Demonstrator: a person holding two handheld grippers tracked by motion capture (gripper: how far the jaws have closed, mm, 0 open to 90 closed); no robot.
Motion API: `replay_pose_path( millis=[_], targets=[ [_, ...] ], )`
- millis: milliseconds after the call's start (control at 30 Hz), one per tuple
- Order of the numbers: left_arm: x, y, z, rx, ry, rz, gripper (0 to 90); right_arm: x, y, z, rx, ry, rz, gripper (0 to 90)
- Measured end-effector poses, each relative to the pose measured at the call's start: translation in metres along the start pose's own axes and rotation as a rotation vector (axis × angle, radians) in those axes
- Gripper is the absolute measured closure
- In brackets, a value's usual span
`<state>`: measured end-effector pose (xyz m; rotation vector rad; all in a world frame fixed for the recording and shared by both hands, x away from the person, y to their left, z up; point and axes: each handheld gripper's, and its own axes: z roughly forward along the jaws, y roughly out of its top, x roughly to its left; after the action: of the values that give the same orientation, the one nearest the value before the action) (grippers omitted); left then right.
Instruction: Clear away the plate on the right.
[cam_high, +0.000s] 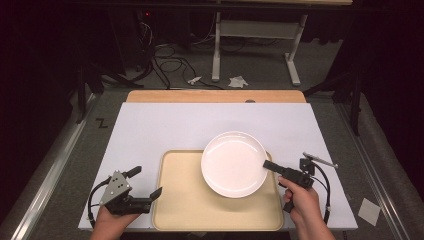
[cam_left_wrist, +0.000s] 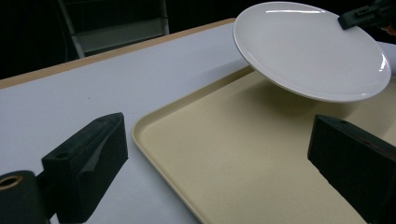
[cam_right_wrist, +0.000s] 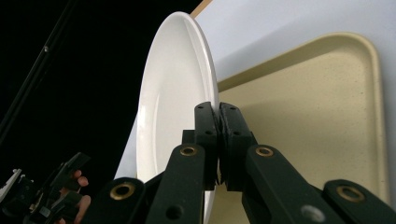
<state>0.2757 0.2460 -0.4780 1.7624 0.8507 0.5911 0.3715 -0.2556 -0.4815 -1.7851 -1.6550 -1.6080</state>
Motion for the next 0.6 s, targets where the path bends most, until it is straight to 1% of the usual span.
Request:
replay_pose_path(
  millis=[233, 433, 467, 500, 567, 600],
  targets=[
    [0.000, 0.000, 0.001, 0.001, -0.001, 0.001, 5.7, 0.005, -0.004, 0.006, 0.030, 0.002, -0.016, 89.0],
    [0.000, 0.000, 0.000, 0.001, 0.001, 0.000, 5.7, 0.009, -0.008, 0.014, 0.053, -0.011, -0.039, 88.9],
    [-0.002, 0.000, 0.002, -0.021, 0.000, -0.027, 5.7, 0.009, -0.009, 0.015, 0.062, -0.012, -0.042, 88.9],
    [-0.003, 0.000, 0.002, -0.028, 0.000, -0.036, 5.7, 0.010, -0.009, 0.016, 0.062, -0.011, -0.046, 88.9],
    [-0.003, 0.000, 0.002, -0.031, 0.000, -0.039, 5.7, 0.012, -0.011, 0.019, 0.070, -0.007, -0.050, 88.9],
    [0.000, 0.000, 0.000, 0.001, 0.001, 0.000, 5.7, 0.013, -0.012, 0.019, 0.077, -0.007, -0.054, 88.9]
  ],
)
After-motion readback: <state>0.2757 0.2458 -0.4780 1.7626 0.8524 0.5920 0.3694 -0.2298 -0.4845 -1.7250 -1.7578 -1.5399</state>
